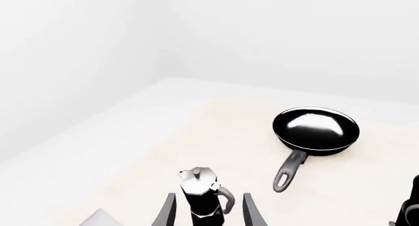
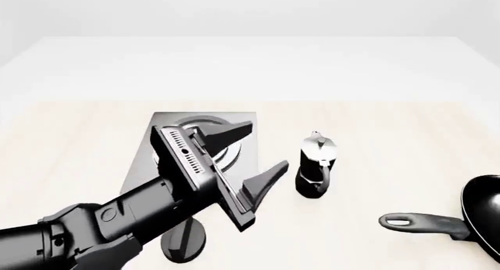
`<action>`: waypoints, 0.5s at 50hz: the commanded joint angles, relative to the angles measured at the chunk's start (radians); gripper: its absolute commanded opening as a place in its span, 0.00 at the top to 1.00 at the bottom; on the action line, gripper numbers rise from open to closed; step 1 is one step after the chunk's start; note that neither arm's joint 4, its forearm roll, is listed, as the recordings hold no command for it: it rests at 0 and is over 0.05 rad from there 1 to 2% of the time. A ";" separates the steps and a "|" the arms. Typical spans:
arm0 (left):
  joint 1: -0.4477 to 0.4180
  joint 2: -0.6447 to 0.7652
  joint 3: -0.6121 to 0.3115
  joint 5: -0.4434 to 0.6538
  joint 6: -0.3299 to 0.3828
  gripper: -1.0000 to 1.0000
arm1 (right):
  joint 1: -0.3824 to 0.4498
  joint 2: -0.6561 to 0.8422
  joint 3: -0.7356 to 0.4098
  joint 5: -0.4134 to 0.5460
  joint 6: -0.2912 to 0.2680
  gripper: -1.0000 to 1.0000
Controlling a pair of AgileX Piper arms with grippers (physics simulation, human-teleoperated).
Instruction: Put the frying pan on the stove.
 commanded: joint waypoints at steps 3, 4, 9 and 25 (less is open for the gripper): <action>-0.067 0.086 -0.104 0.042 0.004 0.00 | -0.007 0.000 -0.043 0.024 0.001 0.00; -0.067 0.086 -0.104 0.042 0.004 0.00 | -0.007 0.000 -0.043 0.024 0.001 0.00; -0.085 0.120 -0.146 0.057 0.008 0.00 | -0.010 0.000 -0.028 0.010 0.001 0.00; -0.154 0.202 -0.220 0.079 0.011 0.00 | -0.024 0.000 -0.015 0.000 0.007 0.00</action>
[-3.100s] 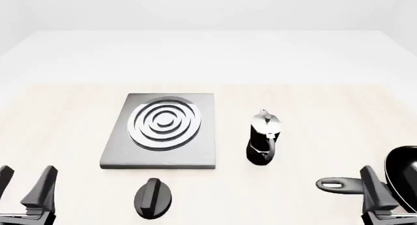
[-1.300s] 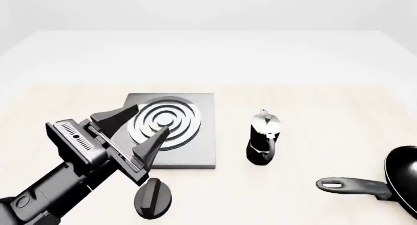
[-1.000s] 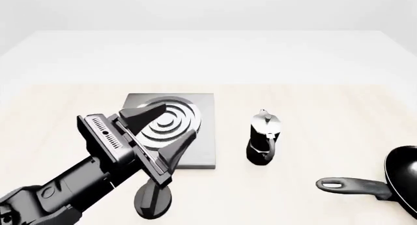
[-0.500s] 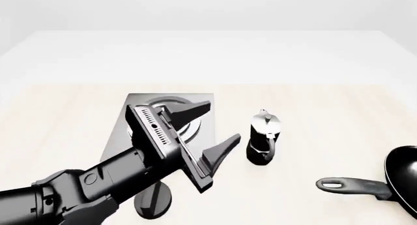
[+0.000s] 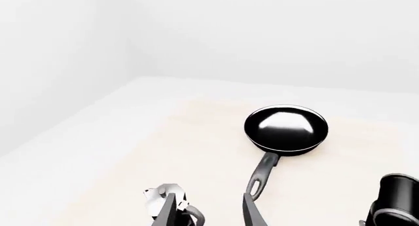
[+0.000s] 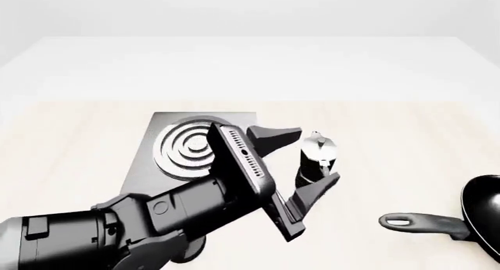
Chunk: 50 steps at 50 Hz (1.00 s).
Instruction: Put the frying pan on the stove.
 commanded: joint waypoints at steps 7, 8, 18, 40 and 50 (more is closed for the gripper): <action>-0.063 0.087 -0.085 0.033 0.000 0.00 | -0.011 0.000 -0.008 0.007 0.006 0.00; -0.069 0.093 -0.093 0.038 -0.003 0.00 | -0.010 0.000 -0.016 0.012 0.006 0.00; -0.088 0.147 -0.144 0.058 -0.013 0.00 | -0.012 0.000 -0.052 0.037 0.005 0.00; -0.133 0.271 -0.256 0.097 -0.048 0.00 | -0.019 0.000 -0.091 0.058 0.007 0.00; -0.146 0.321 -0.324 0.135 -0.053 0.00 | -0.018 0.000 -0.085 0.052 0.005 0.00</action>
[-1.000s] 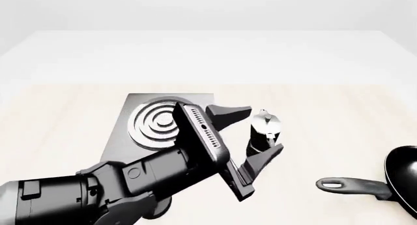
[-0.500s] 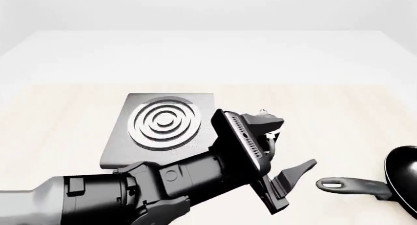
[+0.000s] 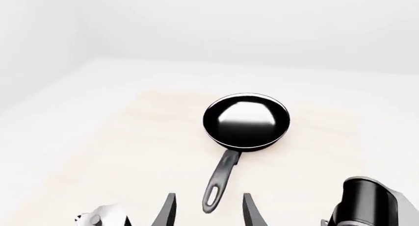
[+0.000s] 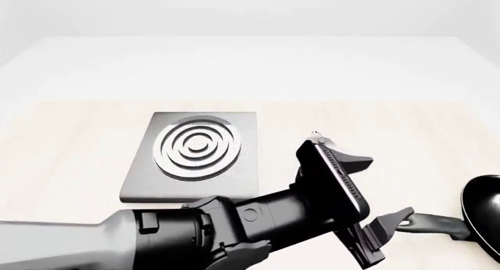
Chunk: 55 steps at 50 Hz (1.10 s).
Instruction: Put the frying pan on the stove.
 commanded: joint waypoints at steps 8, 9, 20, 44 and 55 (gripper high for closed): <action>-0.015 0.105 -0.116 0.050 -0.018 0.00 | -0.004 0.000 0.004 -0.007 -0.002 0.00; -0.015 0.105 -0.117 0.050 -0.018 0.00 | -0.004 0.000 0.004 -0.007 -0.002 0.00; -0.027 0.160 -0.175 0.081 -0.022 0.00 | -0.003 0.000 -0.005 0.001 -0.005 0.00; -0.029 0.278 -0.312 0.161 -0.031 0.00 | -0.018 0.000 -0.033 0.023 -0.006 0.00; -0.010 0.334 -0.409 0.230 -0.010 0.00 | -0.017 0.000 -0.028 0.018 -0.005 0.00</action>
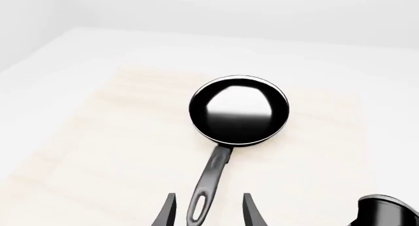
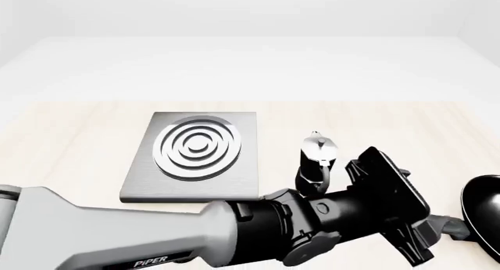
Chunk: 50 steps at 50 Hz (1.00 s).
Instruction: Put the frying pan on the stove.
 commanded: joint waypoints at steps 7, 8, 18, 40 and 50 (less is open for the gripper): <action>0.023 0.083 -0.131 0.086 0.018 0.00 | 0.001 0.000 -0.030 0.026 0.000 0.00; 0.024 0.087 -0.137 0.090 0.019 0.00 | 0.001 0.000 -0.026 0.022 0.000 0.00; 0.029 0.125 -0.194 0.124 0.022 0.00 | 0.004 0.000 -0.060 0.048 -0.001 0.00; 0.033 0.240 -0.336 0.216 0.031 0.00 | 0.000 0.000 0.015 -0.018 -0.007 0.00; 0.050 0.302 -0.422 0.266 0.033 0.00 | 0.003 0.000 0.066 -0.063 -0.012 0.00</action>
